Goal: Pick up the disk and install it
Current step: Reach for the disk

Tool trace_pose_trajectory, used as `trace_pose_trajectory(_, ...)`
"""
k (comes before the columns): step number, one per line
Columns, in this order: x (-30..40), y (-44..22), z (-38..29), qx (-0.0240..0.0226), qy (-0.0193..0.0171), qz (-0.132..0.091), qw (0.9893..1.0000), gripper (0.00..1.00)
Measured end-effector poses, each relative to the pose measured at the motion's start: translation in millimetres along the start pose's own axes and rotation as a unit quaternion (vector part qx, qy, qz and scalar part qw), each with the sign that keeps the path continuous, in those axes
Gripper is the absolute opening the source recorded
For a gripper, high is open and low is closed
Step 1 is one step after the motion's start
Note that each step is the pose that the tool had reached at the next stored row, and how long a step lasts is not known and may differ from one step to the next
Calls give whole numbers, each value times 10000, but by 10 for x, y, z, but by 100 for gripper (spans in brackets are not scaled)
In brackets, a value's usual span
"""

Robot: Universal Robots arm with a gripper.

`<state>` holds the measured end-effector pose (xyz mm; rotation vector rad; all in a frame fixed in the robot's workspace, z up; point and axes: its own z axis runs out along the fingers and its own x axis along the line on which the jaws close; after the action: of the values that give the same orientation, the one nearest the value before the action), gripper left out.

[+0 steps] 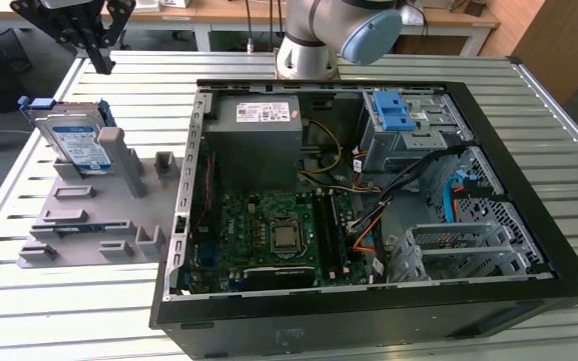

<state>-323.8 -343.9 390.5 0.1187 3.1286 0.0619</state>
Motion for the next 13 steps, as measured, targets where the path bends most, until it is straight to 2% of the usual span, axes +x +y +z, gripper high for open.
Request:
trace_pose_trajectory(2, 24, -2, 1, 18, -1, -1, 10000, 11)
trace_pose_trajectory(4, 39, -3, 1, 69, -5, -1, 10000, 11)
trace_pose_trajectory(6, 58, -5, 1, 98, -7, -2, 10000, 11)
trace_pose_trajectory(13, 141, -11, 6, 105, -8, -2, 9999, 11)
